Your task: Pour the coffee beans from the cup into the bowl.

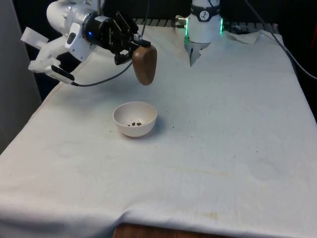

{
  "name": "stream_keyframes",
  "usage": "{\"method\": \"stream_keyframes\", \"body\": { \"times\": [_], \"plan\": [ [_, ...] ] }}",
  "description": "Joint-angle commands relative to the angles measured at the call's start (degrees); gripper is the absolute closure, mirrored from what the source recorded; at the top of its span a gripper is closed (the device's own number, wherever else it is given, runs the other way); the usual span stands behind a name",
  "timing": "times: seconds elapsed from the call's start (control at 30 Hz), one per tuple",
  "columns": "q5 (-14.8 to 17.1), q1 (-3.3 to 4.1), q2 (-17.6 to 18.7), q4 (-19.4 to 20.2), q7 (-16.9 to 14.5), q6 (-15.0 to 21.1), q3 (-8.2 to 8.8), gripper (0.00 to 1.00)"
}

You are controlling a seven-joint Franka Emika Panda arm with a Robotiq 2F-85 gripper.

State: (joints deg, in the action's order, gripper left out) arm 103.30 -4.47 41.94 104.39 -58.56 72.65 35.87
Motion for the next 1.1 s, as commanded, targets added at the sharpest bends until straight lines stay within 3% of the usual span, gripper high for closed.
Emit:
{"method": "stream_keyframes", "body": {
  "times": [0.0, 0.9, 1.07],
  "plan": [
    [0.23, -0.23, 0.11, -0.23, 0.4, -0.29, -0.17, 0.99],
    [0.0, 0.06, 0.06, -0.06, -0.86, -0.17, 0.0, 0.99],
    [0.92, -0.46, 0.23, -0.06, -0.46, -1.09, -0.34, 0.99]
  ]
}}
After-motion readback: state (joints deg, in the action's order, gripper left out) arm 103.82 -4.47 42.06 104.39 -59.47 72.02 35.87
